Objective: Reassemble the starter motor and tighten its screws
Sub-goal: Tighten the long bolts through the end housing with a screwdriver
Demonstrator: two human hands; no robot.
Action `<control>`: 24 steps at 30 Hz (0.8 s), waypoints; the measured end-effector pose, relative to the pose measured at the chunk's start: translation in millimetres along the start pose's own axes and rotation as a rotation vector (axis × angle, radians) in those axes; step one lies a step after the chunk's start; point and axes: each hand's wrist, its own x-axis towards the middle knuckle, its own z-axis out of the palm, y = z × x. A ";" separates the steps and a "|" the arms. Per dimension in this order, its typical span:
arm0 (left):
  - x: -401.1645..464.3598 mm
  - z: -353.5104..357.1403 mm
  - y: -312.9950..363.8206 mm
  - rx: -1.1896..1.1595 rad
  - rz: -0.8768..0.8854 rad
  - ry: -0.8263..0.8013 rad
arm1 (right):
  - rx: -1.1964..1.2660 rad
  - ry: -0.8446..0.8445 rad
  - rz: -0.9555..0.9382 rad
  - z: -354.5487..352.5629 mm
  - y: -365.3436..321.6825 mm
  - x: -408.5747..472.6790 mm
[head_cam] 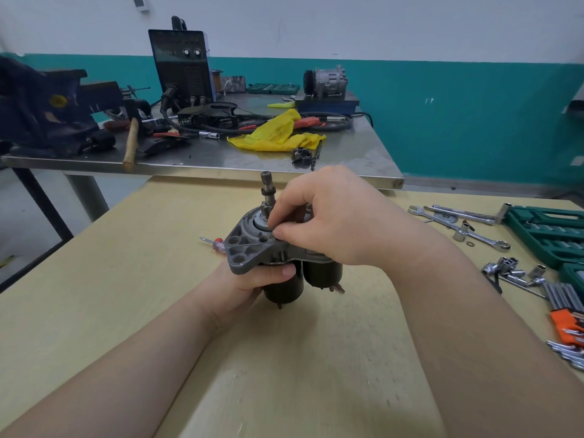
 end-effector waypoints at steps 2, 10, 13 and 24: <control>-0.2 1.4 1.0 -0.006 0.002 -0.004 | -0.001 -0.007 0.001 -0.4 -0.6 -0.1; -2.2 5.5 6.6 -0.008 0.002 -0.010 | 0.025 -0.010 0.021 -1.7 -0.8 -1.3; -2.8 7.6 9.2 0.001 0.025 -0.026 | 0.019 -0.006 0.023 -2.6 -0.9 -1.3; -2.5 5.5 6.6 0.016 0.010 -0.024 | -0.032 -0.006 0.059 -1.7 -0.7 -2.0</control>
